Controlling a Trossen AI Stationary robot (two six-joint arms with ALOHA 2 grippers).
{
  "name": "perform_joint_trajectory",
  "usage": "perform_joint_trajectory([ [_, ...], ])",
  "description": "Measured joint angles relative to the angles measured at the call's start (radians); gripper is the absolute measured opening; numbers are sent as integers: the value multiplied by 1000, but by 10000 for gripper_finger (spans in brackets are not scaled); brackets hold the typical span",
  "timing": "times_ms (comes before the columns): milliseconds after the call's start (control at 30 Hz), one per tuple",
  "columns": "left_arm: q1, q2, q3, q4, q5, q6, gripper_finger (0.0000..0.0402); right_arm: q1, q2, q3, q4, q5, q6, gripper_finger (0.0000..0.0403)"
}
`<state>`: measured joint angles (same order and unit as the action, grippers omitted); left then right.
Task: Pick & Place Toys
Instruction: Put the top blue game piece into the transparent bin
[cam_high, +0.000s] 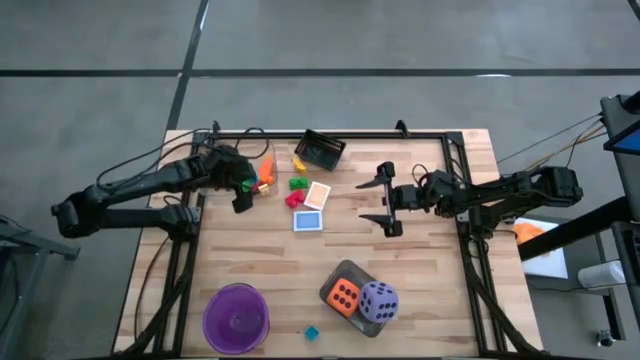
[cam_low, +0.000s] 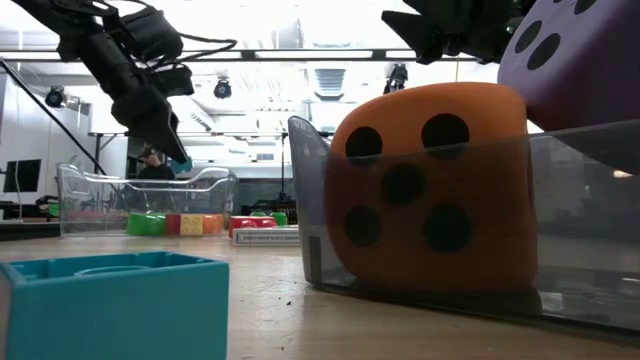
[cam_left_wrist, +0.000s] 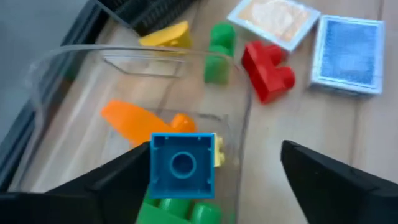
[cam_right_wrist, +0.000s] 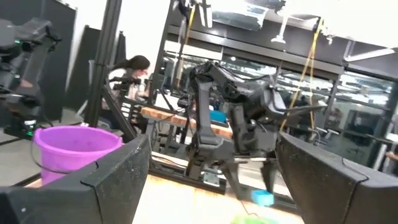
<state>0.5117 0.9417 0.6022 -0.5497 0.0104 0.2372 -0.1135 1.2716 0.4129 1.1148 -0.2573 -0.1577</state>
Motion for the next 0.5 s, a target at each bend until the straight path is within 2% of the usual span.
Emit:
perform_joint_trajectory([
  [67,-3,-1,0,3,30,-10,325,0,0,13,-35,23,-5,339],
  [167,-15,-1,0,9,34,-23,324,1,0,61,-139,61,-21,339],
  [233,-19,-1,-1,31,27,-23,337,4,22,101,-193,82,-27,339],
  [400,-18,59,-7,32,0,-15,391,4,126,178,-199,88,-30,339],
  [500,-19,133,-8,31,1,-13,388,4,200,227,-203,89,-30,339],
])
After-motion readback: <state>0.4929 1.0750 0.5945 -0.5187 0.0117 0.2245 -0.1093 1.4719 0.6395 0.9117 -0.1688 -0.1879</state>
